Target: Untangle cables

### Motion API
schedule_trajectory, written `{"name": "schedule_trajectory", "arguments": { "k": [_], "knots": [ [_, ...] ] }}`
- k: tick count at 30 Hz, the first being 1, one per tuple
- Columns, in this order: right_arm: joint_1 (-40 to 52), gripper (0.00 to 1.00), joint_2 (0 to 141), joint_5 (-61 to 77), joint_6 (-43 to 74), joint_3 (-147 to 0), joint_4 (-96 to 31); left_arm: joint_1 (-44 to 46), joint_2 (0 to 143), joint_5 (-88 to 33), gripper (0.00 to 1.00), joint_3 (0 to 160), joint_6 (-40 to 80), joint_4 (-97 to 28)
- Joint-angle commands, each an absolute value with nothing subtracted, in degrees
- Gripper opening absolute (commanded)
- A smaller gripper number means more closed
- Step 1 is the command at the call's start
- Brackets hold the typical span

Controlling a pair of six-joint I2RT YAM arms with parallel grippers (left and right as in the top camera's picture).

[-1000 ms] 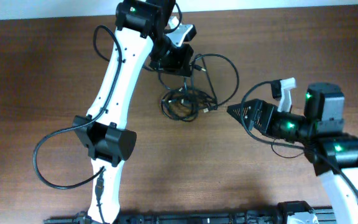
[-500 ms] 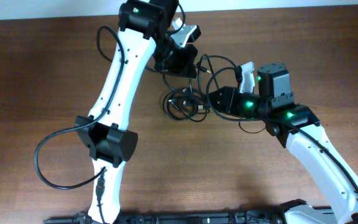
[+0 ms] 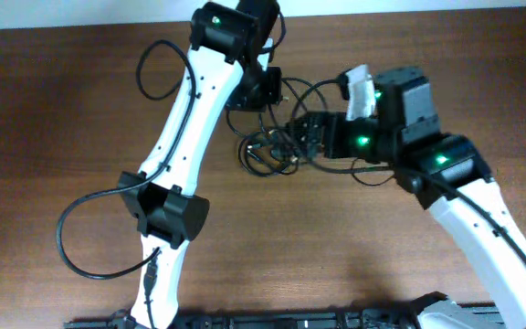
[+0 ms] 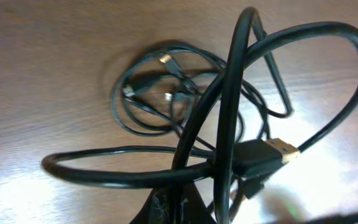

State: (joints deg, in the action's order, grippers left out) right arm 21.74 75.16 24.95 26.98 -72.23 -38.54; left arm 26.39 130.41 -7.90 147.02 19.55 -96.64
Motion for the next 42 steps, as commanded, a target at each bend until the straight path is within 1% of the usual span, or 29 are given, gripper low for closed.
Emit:
{"name": "schedule_trajectory", "arguments": {
  "k": [1, 4, 5, 6, 7, 10, 11, 13, 20, 23, 26, 28, 33, 35, 36, 38, 39, 40, 42],
  "knots": [
    [27.3, 0.95, 81.2, 15.2, 22.3, -73.0, -34.6, 26.6, 130.1, -12.4, 0.0, 148.2, 20.3, -96.7],
    [28.5, 0.94, 86.1, 12.8, 22.3, -73.0, -30.2, 26.5, 130.1, -12.3, 0.0, 148.2, 20.1, -96.7],
    [28.5, 0.89, 87.9, 12.8, 22.3, -73.0, -28.6, 26.4, 130.1, -12.3, 0.0, 148.2, 20.1, -96.7],
    [28.5, 0.86, 89.1, 12.8, 22.3, -73.0, -27.9, 26.4, 130.1, -12.3, 0.0, 148.2, 20.1, -96.7],
    [28.4, 0.86, 90.4, 12.6, 22.3, -73.0, -27.8, 26.4, 130.1, -12.3, 0.0, 148.2, 20.1, -96.7],
    [28.0, 0.78, 91.1, 10.1, 22.3, -73.0, -27.5, 26.3, 130.1, -12.3, 0.0, 148.2, 19.7, -96.7],
    [27.8, 0.77, 91.1, 10.0, 22.3, -73.0, -27.4, 26.2, 130.1, -12.3, 0.0, 148.2, 19.7, -96.7],
    [26.9, 0.68, 91.0, 11.8, 22.3, -73.1, -27.4, 25.2, 130.1, -12.3, 0.0, 148.2, 19.7, -96.7],
    [24.1, 0.68, 91.0, 20.5, 22.5, -73.1, -24.8, 21.6, 130.1, -14.0, 0.0, 148.2, 19.7, -96.7],
    [24.0, 0.68, 91.2, 21.0, 22.5, -73.1, -24.6, 21.7, 130.1, -15.0, 0.0, 148.2, 19.7, -96.7],
    [24.0, 0.68, 92.4, 22.8, 22.5, -73.0, -24.6, 21.7, 130.1, -18.5, 0.0, 148.2, 18.3, -96.7],
    [24.0, 0.65, 93.1, 22.9, 22.5, -73.0, -24.6, 21.7, 130.1, -18.5, 0.0, 148.2, 18.3, -96.7],
    [24.1, 0.65, 93.4, 23.6, 22.5, -73.0, -24.6, 21.7, 130.1, -18.5, 0.0, 148.2, 18.3, -96.7],
    [24.0, 0.52, 93.4, 21.3, 22.5, -72.9, -24.6, 21.7, 130.1, -19.1, 0.0, 148.2, 18.2, -96.7],
    [24.0, 0.41, 93.4, 19.7, 22.5, -72.9, -24.7, 21.7, 130.1, -21.5, 0.0, 148.2, 16.5, -96.7],
    [24.0, 0.12, 93.4, 19.7, 23.3, -72.9, -24.7, 21.7, 130.1, -23.6, 0.0, 148.2, 13.7, -96.7],
    [23.8, 0.04, 93.1, 19.7, 26.0, -73.0, -24.7, 21.7, 130.1, -23.0, 0.0, 148.2, 13.3, -96.7],
    [23.4, 0.04, 92.5, 20.2, 28.2, -73.2, -24.7, 21.6, 130.1, -22.0, 0.0, 148.2, 13.2, -96.7],
    [21.9, 0.04, 89.2, 22.3, 29.6, -74.8, -25.4, 21.6, 130.1, -12.2, 0.0, 148.2, 14.4, -96.7]
  ]
}}
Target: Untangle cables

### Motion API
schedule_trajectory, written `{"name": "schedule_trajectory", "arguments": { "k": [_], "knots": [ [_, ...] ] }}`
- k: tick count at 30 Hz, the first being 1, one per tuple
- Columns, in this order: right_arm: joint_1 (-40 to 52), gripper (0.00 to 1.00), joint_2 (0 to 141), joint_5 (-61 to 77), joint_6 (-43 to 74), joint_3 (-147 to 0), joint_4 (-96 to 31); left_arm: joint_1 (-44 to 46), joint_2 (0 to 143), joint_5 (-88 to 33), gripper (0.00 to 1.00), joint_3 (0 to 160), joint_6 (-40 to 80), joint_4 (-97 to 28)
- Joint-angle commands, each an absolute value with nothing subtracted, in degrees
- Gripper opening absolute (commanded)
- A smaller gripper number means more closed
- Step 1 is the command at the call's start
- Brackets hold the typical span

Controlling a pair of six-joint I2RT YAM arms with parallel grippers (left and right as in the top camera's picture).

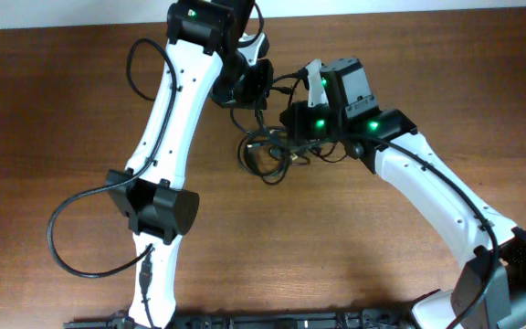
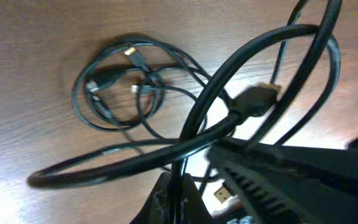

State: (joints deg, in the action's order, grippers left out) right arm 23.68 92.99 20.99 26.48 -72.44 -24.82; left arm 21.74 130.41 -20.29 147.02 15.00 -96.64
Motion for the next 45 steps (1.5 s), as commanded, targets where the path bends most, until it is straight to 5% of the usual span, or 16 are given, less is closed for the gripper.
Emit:
{"name": "schedule_trajectory", "arguments": {
  "k": [1, 4, 10, 17, 25, 29, 31, 38, 42, 45],
  "knots": [
    [21.2, 0.04, 86.6, 22.1, 29.6, -76.1, -26.9, 21.6, 130.2, -5.5, 0.0, 148.2, 17.8, -96.7],
    [18.8, 0.04, 77.5, 15.5, 29.7, -79.9, -34.9, 21.4, 130.2, 2.2, 0.0, 148.2, 22.5, -96.7],
    [18.3, 0.04, 70.5, -5.0, 35.2, -79.9, -50.0, 20.3, 129.0, -16.4, 0.0, 157.0, 10.6, -96.6],
    [18.4, 0.04, 77.5, -5.0, 42.8, -79.9, -54.7, 12.7, 124.8, -16.7, 0.0, 178.8, 17.3, -96.6],
    [18.4, 0.04, 86.8, 4.8, 45.5, -79.9, -57.2, 6.7, 124.0, -30.4, 0.02, 179.7, 26.1, -94.4],
    [18.4, 0.17, 89.5, 8.9, 43.5, -79.9, -57.2, 7.0, 124.0, -33.9, 0.08, 179.6, 26.1, -95.6],
    [18.4, 0.22, 89.4, 11.5, 42.2, -79.9, -56.7, 7.1, 124.0, -32.1, 0.02, 179.1, 23.5, -96.7],
    [18.3, 0.5, 89.4, 28.4, 29.1, -79.9, -51.4, 13.1, 124.0, -24.4, 0.05, 170.5, 22.2, -96.7],
    [18.3, 0.57, 88.9, 48.7, 19.5, -80.0, -43.7, 15.8, 124.0, -21.7, 0.27, 169.6, 22.2, -96.7],
    [18.4, 0.63, 86.8, 52.0, 19.5, -80.1, -38.5, 16.9, 124.0, -18.2, 0.28, 169.6, 22.2, -96.7]
  ]
}}
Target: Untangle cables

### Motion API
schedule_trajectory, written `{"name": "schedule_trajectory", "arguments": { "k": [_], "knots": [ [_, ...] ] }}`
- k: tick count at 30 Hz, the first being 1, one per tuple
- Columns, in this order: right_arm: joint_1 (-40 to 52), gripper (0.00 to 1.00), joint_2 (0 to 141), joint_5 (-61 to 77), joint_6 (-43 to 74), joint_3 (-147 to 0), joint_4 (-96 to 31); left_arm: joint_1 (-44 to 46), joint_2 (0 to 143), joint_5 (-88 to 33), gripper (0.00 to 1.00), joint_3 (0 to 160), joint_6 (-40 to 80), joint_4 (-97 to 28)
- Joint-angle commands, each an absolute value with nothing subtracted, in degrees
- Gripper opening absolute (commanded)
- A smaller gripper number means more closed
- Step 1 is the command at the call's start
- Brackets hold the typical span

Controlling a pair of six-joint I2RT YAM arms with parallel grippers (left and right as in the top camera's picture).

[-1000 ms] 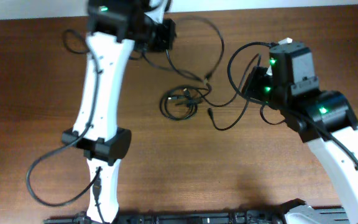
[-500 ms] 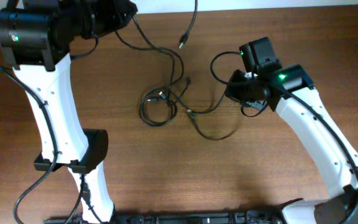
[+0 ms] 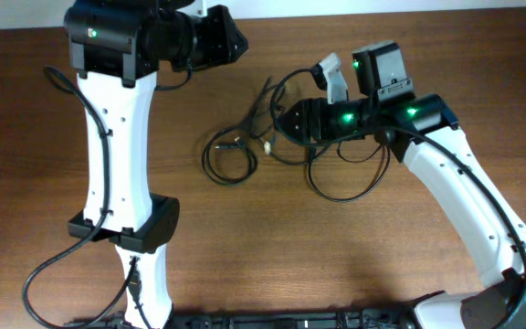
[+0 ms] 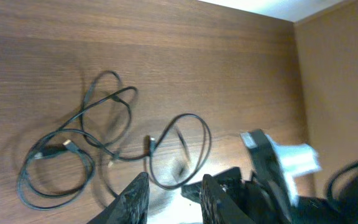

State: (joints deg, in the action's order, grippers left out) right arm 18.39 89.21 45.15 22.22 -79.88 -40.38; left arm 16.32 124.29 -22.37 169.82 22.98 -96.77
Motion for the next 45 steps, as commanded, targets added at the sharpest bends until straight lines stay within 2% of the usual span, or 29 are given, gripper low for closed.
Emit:
{"name": "schedule_trajectory", "arguments": {
  "k": [1, 4, 5, 7, 8, 11, 13, 14, 15, 16, 17, 18, 19, 20, 21, 27, 34, 36, 37, 41, 45],
  "knots": [
    [18.3, 0.63, 86.3, 51.9, 19.5, -80.1, -38.0, 17.1, 124.0, -17.1, 0.28, 169.6, 22.2, -96.7],
    [18.3, 0.64, 86.2, 50.1, 20.0, -80.1, -38.6, 17.1, 124.1, -8.6, 0.28, 169.2, 22.1, -96.7],
    [18.3, 0.83, 86.2, 47.2, 20.2, -80.1, -39.6, 17.1, 124.1, -7.7, 0.3, 168.2, 17.5, -96.7],
    [18.3, 0.88, 86.2, 37.7, 24.5, -80.1, -42.9, 17.3, 124.1, -7.8, 0.38, 164.0, 14.4, -96.7],
    [18.3, 0.96, 86.2, 33.4, 26.0, -80.1, -44.1, 17.3, 124.1, -7.9, 0.4, 162.2, 14.5, -96.7],
    [18.3, 0.97, 86.3, 17.8, 28.2, -80.1, -50.3, 17.5, 124.1, -7.8, 0.48, 152.2, 14.4, -95.4],
    [18.4, 0.97, 87.4, 12.5, 28.1, -80.1, -52.5, 17.5, 124.1, -7.9, 0.56, 146.0, 14.5, -92.5],
    [18.3, 0.97, 88.9, 11.3, 28.1, -80.1, -54.6, 17.5, 124.1, -7.9, 0.67, 141.9, 14.5, -90.0],
    [18.4, 0.95, 90.1, 11.3, 28.1, -80.0, -55.8, 17.5, 124.1, -7.9, 0.73, 139.5, 14.7, -88.3],
    [18.4, 0.72, 92.4, 11.3, 28.1, -80.0, -57.2, 17.5, 124.1, -7.9, 0.82, 136.5, 14.8, -86.3],
    [18.4, 0.66, 94.6, 11.3, 28.1, -80.0, -58.1, 17.5, 124.1, -7.9, 0.92, 134.6, 15.2, -85.4],
    [18.4, 0.66, 96.5, 11.3, 28.1, -80.0, -58.5, 17.5, 124.1, -7.9, 0.93, 133.9, 15.2, -85.1],
    [18.4, 0.61, 99.1, 11.3, 27.9, -80.0, -58.7, 17.5, 124.1, -7.9, 0.95, 133.2, 15.1, -84.9],
    [18.4, 0.53, 100.8, 11.3, 27.9, -80.0, -58.7, 17.5, 124.1, -7.7, 1.0, 133.1, 15.1, -85.0],
    [18.3, 0.41, 103.6, 11.3, 27.9, -80.1, -58.5, 17.4, 124.1, -7.6, 0.99, 133.1, 15.1, -85.0],
    [19.0, 0.41, 114.0, 11.8, 27.2, -80.0, -56.9, 16.7, 124.1, -7.6, 0.99, 133.1, 15.1, -84.6],
    [20.1, 0.41, 115.8, 12.1, 27.3, -79.6, -52.6, 16.6, 124.1, -7.6, 0.99, 133.1, 15.1, -84.7],
    [20.2, 0.25, 115.8, 10.9, 27.3, -78.6, -52.0, 16.2, 124.1, -7.6, 0.99, 133.1, 15.1, -85.3],
    [20.2, 0.07, 115.8, 10.9, 27.3, -78.6, -51.8, 16.0, 124.1, -7.6, 0.99, 133.1, 15.1, -85.3],
    [20.1, 0.04, 113.6, 11.7, 27.2, -83.9, -57.5, 15.7, 124.1, -7.6, 0.99, 133.1, 15.1, -85.3],
    [21.1, 0.04, 105.5, 11.8, 24.6, -98.7, -69.4, 15.7, 124.1, -7.6, 0.99, 133.1, 15.1, -84.7]
  ]
}}
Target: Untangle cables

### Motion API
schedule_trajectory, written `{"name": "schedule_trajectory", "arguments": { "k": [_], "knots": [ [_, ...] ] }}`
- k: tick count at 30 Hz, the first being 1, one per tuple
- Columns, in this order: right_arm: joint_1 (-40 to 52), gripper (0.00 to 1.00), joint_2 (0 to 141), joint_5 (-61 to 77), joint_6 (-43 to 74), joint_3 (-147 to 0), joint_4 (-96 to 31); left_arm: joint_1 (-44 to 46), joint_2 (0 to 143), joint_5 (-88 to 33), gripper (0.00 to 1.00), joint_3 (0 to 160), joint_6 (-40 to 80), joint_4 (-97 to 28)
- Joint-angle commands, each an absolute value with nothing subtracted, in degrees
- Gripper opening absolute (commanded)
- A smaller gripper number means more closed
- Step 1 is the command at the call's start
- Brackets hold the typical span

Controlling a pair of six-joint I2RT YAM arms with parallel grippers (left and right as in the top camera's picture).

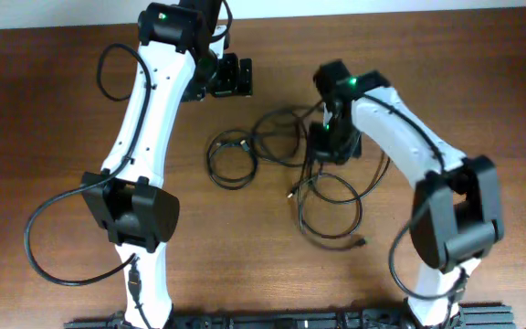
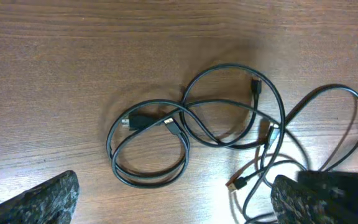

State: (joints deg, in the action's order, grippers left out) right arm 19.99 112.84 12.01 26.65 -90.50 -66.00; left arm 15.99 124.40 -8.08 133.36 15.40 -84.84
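A thin black cable (image 2: 149, 151) lies coiled on the wooden table, with a wider loop (image 2: 232, 106) to its right; overhead it is the coil (image 1: 232, 156). A thicker black cable (image 1: 330, 208) lies in loose loops to the right of it, and a plug end (image 2: 237, 183) shows near the thin cable. My left gripper (image 1: 234, 77) hovers behind the coil, open wide (image 2: 173, 186), with nothing between its fingers (image 2: 45, 199). My right gripper (image 1: 331, 139) points down where the two cables meet. Its jaws are hidden.
The pale wall edge (image 1: 427, 7) runs along the back of the table. My left arm's own black hose (image 1: 62, 239) loops over the table at the front left. A dark rail (image 1: 272, 322) borders the front edge.
My left gripper was high at the back left; now it is lower, nearer the thin coil and spread wider. The right arm has turned and the thick cable lies looped in front of it.
At first my left gripper held the thick cable above the thin tangle, with the right gripper close by. Then the right gripper was at the thick cable's plug. Later the left gripper was empty, far left. Now the thick cable's loops lie to the right of the thin coil.
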Motion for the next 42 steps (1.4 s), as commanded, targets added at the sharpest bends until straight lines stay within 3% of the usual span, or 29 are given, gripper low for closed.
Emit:
{"name": "schedule_trajectory", "arguments": {
  "k": [1, 6, 15, 16, 19, 22, 26, 30, 35, 40, 42],
  "knots": [
    [21.8, 0.04, 102.9, 11.7, 23.6, -102.1, -70.6, 15.7, 124.1, -7.6, 0.99, 133.1, 15.1, -84.6],
    [23.6, 0.04, 87.4, 11.7, 22.9, -114.0, -68.9, 15.7, 124.1, -7.7, 0.99, 133.1, 15.1, -84.6],
    [23.6, 0.04, 67.6, 12.2, 22.9, -114.7, -49.7, 15.7, 124.1, -12.2, 0.99, 133.1, 14.4, -83.9],
    [23.6, 0.04, 66.5, 12.2, 22.9, -114.7, -49.1, 15.7, 124.1, -15.6, 0.99, 133.1, 12.3, -83.0],
    [23.6, 0.04, 64.5, 14.9, 22.9, -114.7, -49.0, 14.0, 124.0, -43.8, 0.99, 133.7, -1.3, -81.5],
    [23.6, 0.04, 64.3, 16.1, 22.9, -114.7, -49.9, 9.8, 124.0, -64.9, 0.99, 133.9, -3.6, -79.7],
    [23.6, 0.04, 67.2, 16.1, 23.0, -114.7, -54.3, 4.0, 123.6, -77.1, 0.98, 133.9, -8.1, -81.3],
    [23.6, 0.04, 75.2, 24.9, 23.6, -114.7, -55.7, 4.4, 118.1, -70.3, 0.96, 133.9, -18.8, -82.3],
    [23.6, 0.04, 84.9, 34.6, 27.1, -114.7, -54.1, 5.6, 110.1, -61.0, 0.97, 133.9, -19.7, -79.4],
    [23.6, 0.04, 87.9, 37.4, 28.0, -114.7, -51.5, 5.6, 108.2, -62.1, 0.93, 133.9, -29.3, -83.0],
    [23.6, 0.04, 87.9, 38.5, 28.0, -114.7, -50.5, 5.6, 108.2, -63.7, 0.86, 133.9, -29.5, -83.5]
  ]
}}
